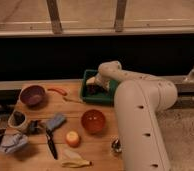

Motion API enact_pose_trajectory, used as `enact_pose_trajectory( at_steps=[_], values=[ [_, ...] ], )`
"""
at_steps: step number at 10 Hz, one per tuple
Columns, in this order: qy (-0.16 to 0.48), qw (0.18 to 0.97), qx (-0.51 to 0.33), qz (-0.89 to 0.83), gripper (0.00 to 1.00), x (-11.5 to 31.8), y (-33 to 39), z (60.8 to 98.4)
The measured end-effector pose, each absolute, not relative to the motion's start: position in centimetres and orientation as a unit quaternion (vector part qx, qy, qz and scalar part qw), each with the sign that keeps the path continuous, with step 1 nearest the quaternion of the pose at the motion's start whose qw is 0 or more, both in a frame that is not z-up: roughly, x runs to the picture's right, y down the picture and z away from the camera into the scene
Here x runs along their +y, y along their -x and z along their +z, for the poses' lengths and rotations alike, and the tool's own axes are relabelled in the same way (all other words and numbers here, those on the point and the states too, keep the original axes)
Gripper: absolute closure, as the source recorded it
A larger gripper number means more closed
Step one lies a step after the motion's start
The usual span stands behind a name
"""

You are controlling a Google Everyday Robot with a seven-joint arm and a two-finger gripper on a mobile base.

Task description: Place grapes in metal cup

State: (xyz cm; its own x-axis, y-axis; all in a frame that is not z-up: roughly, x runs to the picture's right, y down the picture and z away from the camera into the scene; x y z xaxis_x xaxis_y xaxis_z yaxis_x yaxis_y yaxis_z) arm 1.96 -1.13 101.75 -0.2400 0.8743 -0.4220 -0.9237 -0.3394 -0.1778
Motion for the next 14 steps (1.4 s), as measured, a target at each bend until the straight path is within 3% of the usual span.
enact_pose_trajectory(
  at_steps=[2,6,9,14],
  values=[
    [0.235,0.567,0.05,0.788,0.32,-1.0,-1.8,101.8],
    [0.235,0.567,0.052,0.787,0.76,-0.9,-2.0,101.5],
    [0.237,0.569,0.049,0.786,1.0,-0.8,-1.7,101.3],
    [0.219,0.592,0.018,0.775,1.0,-5.4,-2.9,96.8]
  ],
)
